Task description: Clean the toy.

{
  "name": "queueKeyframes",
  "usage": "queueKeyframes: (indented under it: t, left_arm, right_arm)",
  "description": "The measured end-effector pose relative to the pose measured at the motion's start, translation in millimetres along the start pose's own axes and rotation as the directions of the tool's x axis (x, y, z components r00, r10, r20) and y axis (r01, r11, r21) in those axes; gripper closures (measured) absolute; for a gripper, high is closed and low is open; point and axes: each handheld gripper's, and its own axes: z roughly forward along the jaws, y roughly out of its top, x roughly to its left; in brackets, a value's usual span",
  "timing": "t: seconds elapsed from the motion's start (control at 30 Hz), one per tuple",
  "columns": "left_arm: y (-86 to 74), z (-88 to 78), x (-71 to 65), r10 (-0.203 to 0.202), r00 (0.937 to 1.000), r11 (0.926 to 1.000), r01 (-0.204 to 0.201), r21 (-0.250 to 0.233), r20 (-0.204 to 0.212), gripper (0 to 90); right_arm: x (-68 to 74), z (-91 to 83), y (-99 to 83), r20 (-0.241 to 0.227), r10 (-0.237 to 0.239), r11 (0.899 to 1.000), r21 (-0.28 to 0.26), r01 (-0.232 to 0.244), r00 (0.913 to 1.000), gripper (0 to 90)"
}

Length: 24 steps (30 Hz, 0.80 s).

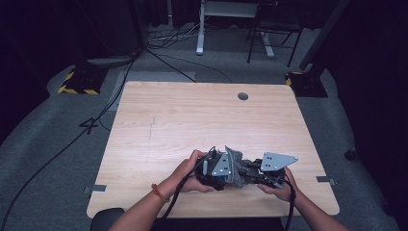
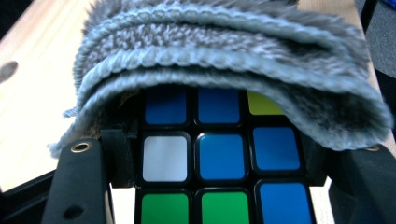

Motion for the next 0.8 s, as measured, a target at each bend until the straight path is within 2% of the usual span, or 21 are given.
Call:
queueKeyframes:
  t: [0.1, 0.17, 0.23, 0.27, 0.37, 0.4, 0.43, 0.5, 0.57, 0.63, 0.73, 0.8]
  left_arm:
    - [-0.8, 5.8, -1.5, -0.002, 1.0, 0.9997, 0.002, 0.025, -0.003, 33.0]
    - [-1.1, 6.0, -0.5, -0.004, 1.0, 0.9995, 0.004, 0.03, 0.001, 33.2]
    - [-1.0, 3.6, 0.6, -0.009, 0.9999, 0.9998, 0.009, 0.02, -0.012, 33.3]
    - [-0.7, 1.5, 1.4, -0.013, 0.9998, 0.9999, 0.013, 0.005, -0.013, 33.3]
    - [0.8, -8.6, 4.7, -0.026, 0.9995, 0.998, 0.025, -0.059, -0.016, 33.4]
    - [1.3, -11.9, 5.3, -0.032, 0.9993, 0.9964, 0.03, -0.079, -0.017, 33.4]
    - [1.5, -14.9, 5.6, -0.032, 0.9994, 0.9946, 0.03, -0.099, -0.017, 33.4]
    - [2.1, -19.6, 5.4, -0.026, 0.9995, 0.9904, 0.024, -0.136, -0.017, 33.4]
    - [3.1, -21.6, 4.4, -0.023, 0.9997, 0.9881, 0.021, -0.152, -0.01, 33.3]
    - [3.3, -21.1, 3.7, -0.015, 0.9999, 0.9867, 0.016, -0.162, 0.007, 33.3]
    - [2.5, -19.8, 3.5, -0.009, 0.9999, 0.9872, 0.011, -0.159, 0.011, 33.2]
    - [1.4, -20.2, 4.5, -0.009, 0.9997, 0.9886, 0.012, -0.15, 0.021, 33.1]
  right_arm:
    - [2.5, -0.3, 3.3, -0.015, -0.008, 1.0, -0.015, 0.008, 0.9999, 78.8]
    - [3.1, 0.4, 4.1, -0.01, -0.019, 1.0, -0.002, 0.019, 0.9998, 78.8]
    - [0.3, 0.0, 3.1, 0.005, -0.009, 1.0, 0.008, 0.009, 0.9999, 78.8]
    - [-2.4, -0.4, 1.7, 0.014, -0.003, 1.0, 0.013, 0.002, 0.9999, 78.8]
    - [-11.1, 1.7, -6.3, 0.051, 0.007, 0.997, 0.074, -0.01, 0.9987, 78.7]
    - [-17.1, 5.5, -15.4, 0.044, 0.033, 0.993, 0.111, -0.038, 0.9985, 78.7]
    - [-17.1, 5.5, -15.4, 0.044, 0.033, 0.993, 0.111, -0.038, 0.9985, 78.7]
    - [-21.1, 9.7, -22.5, 0.02, 0.058, 0.989, 0.139, -0.06, 0.9981, 78.5]
    - [-22.0, 13.6, -26.4, -0.008, 0.074, 0.986, 0.147, -0.072, 0.9972, 78.4]
    - [-21.1, 14.2, -26.0, -0.049, 0.088, 0.989, 0.124, -0.081, 0.9949, 78.4]
    - [-19.5, 12.5, -23.5, -0.074, 0.104, 0.991, 0.095, -0.097, 0.9919, 78.4]
    - [-20.3, 11.5, -25.6, -0.093, 0.132, 0.989, 0.079, -0.125, 0.9869, 78.6]
